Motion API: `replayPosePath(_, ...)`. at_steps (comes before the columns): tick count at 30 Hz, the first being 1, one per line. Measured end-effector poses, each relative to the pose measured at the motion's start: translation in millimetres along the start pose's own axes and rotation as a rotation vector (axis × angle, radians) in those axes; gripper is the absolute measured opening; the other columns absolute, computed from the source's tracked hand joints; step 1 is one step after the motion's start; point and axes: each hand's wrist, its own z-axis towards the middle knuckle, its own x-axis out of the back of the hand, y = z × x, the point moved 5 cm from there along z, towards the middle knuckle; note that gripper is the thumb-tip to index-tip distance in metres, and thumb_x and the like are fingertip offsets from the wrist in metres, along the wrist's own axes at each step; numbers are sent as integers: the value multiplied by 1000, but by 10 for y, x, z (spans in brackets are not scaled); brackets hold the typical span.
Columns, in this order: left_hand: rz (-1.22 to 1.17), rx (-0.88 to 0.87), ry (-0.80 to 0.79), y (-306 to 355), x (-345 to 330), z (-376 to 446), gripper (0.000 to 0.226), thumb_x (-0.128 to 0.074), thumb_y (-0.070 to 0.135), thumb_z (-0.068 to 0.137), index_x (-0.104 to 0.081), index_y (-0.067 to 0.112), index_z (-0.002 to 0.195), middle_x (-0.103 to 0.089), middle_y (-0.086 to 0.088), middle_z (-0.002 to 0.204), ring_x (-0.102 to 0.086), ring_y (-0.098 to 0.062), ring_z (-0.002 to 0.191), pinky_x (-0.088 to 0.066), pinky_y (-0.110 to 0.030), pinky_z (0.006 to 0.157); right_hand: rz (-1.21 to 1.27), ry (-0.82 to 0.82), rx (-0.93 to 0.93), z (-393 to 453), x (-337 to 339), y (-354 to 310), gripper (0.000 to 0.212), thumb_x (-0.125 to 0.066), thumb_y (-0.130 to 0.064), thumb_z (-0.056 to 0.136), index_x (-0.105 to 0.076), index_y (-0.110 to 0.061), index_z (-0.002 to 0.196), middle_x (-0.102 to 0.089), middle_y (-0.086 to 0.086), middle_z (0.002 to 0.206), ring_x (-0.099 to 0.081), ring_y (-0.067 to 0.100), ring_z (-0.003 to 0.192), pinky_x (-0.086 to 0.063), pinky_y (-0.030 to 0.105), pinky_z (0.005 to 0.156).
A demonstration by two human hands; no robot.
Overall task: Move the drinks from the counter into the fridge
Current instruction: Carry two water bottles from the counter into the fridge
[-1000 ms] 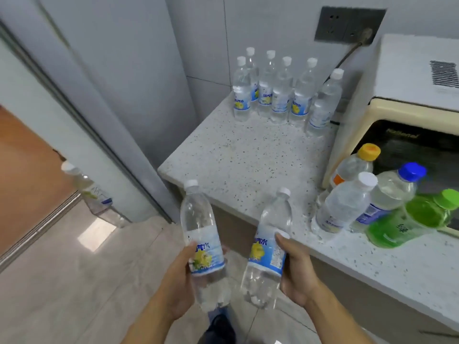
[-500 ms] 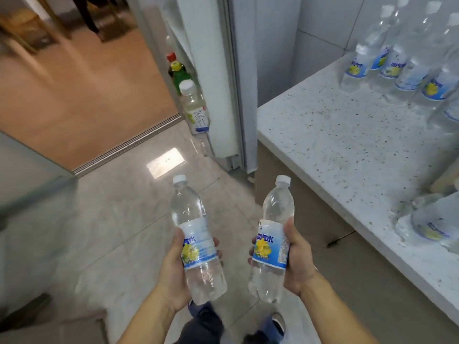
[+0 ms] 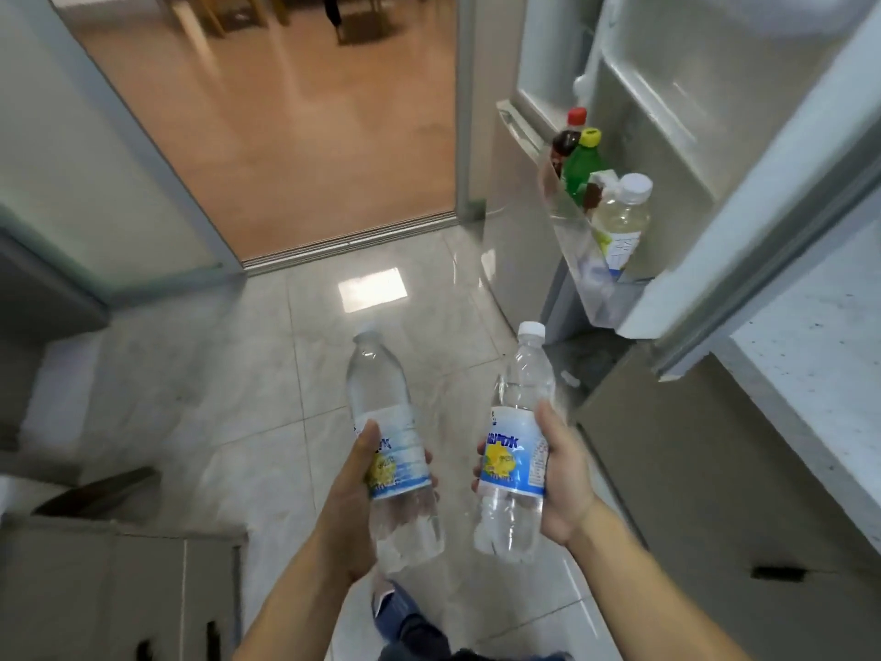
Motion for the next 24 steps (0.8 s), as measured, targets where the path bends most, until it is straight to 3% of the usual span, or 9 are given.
replayPosePath(5,-13,-13,62,538,661,126,62,-69,62,66,-78,8,94,-71,-18,93,-69,-29,74,-56,-39,72,-35,-76,-33,487,-853,162,59,-68,-65,70,-78,-9,88,-68,17,87,-66,31,72,-57,40,73)
replayPosePath(12,-135,-1,54,1110,1148,515,78,-66,61,71,-61,3,122,-71,-20,102,-71,-31,78,-59,-42,71,-87,-117,-85,1087,-1463,198,73,-84,-68,51,-78,-8,93,-70,17,89,-68,32,77,-57,42,76)
replayPosePath(15,-188,-14,33,1353,1192,801,73,-61,58,75,-60,7,127,-70,-19,113,-72,-33,83,-61,-43,72,-65,-122,-91,1421,-1600,125,70,-82,-67,54,-78,-8,92,-70,17,89,-68,31,77,-56,42,76)
replayPosePath(20,-139,-8,80,1832,1206,1437,67,-64,58,74,-64,8,120,-73,-17,100,-72,-36,86,-60,-44,69,-24,-93,-70,2121,-1836,-160,60,-71,-65,68,-78,-11,91,-70,17,90,-69,30,77,-58,40,74)
replayPosePath(24,-63,-10,116,2333,1102,2008,71,-64,60,74,-65,6,120,-71,-19,107,-72,-37,89,-59,-42,73,-30,-62,-81,2722,-2070,-577,58,-62,-64,72,-80,-10,86,-72,17,87,-71,30,73,-59,38,67)
